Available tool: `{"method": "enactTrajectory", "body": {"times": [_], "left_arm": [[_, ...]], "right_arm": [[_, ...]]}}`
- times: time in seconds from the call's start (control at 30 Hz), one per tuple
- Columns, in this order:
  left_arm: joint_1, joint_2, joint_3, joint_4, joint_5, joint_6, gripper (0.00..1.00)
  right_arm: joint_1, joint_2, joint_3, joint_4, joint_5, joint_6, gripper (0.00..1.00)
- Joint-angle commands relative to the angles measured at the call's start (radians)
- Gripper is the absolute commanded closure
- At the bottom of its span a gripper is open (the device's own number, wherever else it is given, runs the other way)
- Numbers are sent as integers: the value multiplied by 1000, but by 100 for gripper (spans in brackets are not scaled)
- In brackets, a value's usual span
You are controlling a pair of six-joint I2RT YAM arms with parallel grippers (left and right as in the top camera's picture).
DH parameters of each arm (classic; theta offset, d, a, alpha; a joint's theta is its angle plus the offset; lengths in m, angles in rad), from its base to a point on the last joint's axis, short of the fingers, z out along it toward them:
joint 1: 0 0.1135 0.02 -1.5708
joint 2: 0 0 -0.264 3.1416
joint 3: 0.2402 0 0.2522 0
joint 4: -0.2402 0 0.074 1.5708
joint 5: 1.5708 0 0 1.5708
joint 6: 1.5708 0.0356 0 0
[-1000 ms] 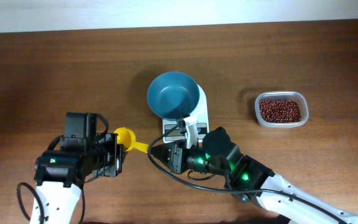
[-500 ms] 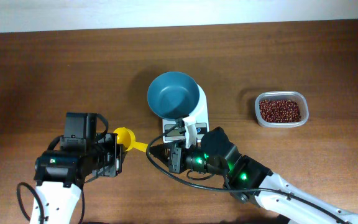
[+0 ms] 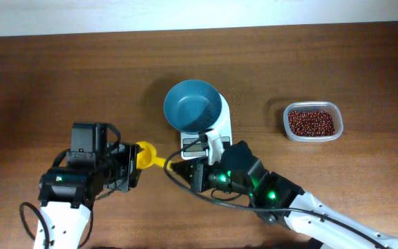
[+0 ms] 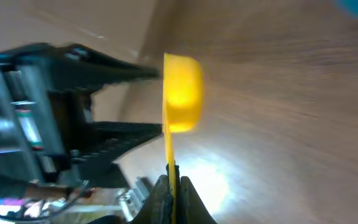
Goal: Scoop item into bowl and weigh 50g on scale
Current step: 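Grasp the scoop handle with the right gripper and release the left, then carry the scoop with the right gripper over the bean tub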
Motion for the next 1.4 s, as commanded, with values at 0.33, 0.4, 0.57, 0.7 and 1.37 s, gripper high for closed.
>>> {"method": "enactTrajectory", "body": {"times": [0.33,0.4,0.57,0.7,1.37], "left_arm": [[-2,-76,132,102,26,510,1],[-2,-64,175,43,38,571,1],[-37,-2,311,-112,36,702,1],[-172,87,430,-238,-98,775,1],[-697,634,481,-265,-431,834,100]], "right_arm": [[-221,-541,13,-621,207,-138,96],[-244,-702,32,-807,278,-138,96],[-266,-932,165,-1186,426,-138,96],[-266,-947,322,-1395,524,-138,96],[-266,-790,420,-1492,683,-112,96]]}}
